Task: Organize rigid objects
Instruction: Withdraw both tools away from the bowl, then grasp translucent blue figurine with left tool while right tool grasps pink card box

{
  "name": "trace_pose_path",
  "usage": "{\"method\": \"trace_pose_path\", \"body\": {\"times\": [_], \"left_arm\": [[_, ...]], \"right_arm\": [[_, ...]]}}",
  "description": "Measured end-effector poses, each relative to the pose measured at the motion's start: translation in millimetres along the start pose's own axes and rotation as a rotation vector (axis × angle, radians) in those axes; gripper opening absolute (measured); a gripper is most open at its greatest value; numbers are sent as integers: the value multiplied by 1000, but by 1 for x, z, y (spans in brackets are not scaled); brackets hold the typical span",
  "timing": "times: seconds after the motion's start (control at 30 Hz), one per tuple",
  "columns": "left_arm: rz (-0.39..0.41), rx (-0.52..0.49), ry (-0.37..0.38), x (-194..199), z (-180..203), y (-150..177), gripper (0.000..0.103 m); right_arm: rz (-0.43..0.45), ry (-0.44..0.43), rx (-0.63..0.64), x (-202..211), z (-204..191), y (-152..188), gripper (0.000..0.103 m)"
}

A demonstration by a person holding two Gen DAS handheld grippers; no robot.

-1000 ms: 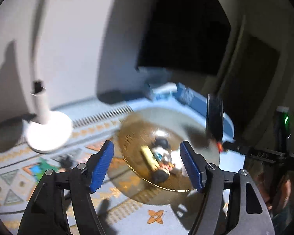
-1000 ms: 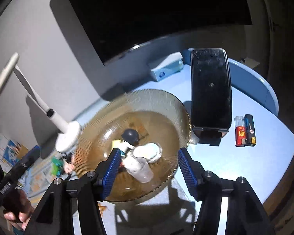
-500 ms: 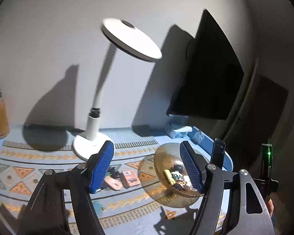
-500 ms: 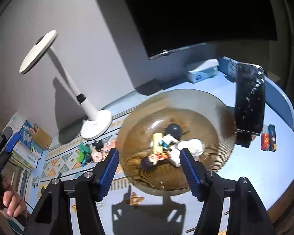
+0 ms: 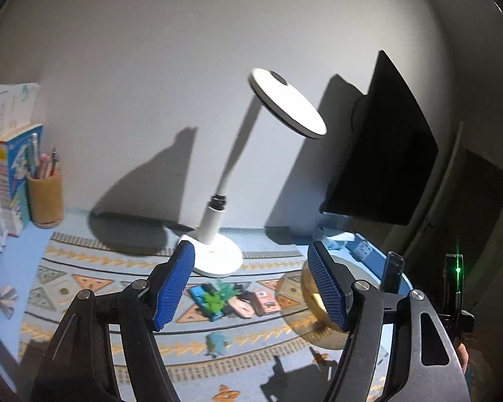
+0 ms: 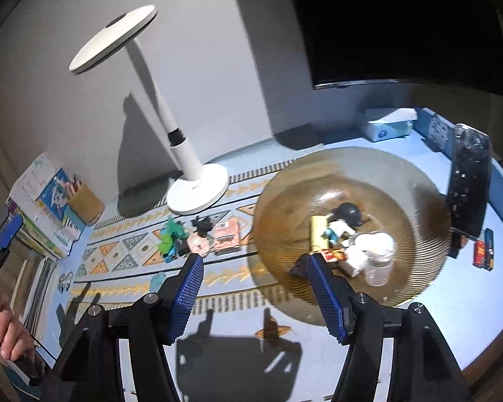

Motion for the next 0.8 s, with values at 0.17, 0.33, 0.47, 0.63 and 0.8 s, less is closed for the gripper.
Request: {"method": "trace_pose_path", "body": {"times": [0.17,0.33,0.47,0.63,0.8], "left_arm": [[-19,11,-48,2,-20,6,68],[-223,-55,-92,-38,-36,35,71],[-397,-63,-44,-81,-41,75,71],[-525,-151,-19,-124,-26,119,71],[-569,-195,-55,-150,-23,142,71]], "right_arm": [[-56,-27,18,-23,-13,5,63],[-125,-51,39,-49,-28,16,63],[-191,-82,29,-75,-36,28,63],[-263,-157,-62,-115,-42,52,63],[-244,-70,-117,-149,-43,60,63]]}}
Point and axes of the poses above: each gripper's, at about its wrist camera, not at the fingertips, and x roughly against the way its jaws point, z to its right, y to its underside, the point moved 2 cm from there along -x, roughly the way its jaws point, and after that the axes turned 3 degrees about -x, right-handed, at the moved point
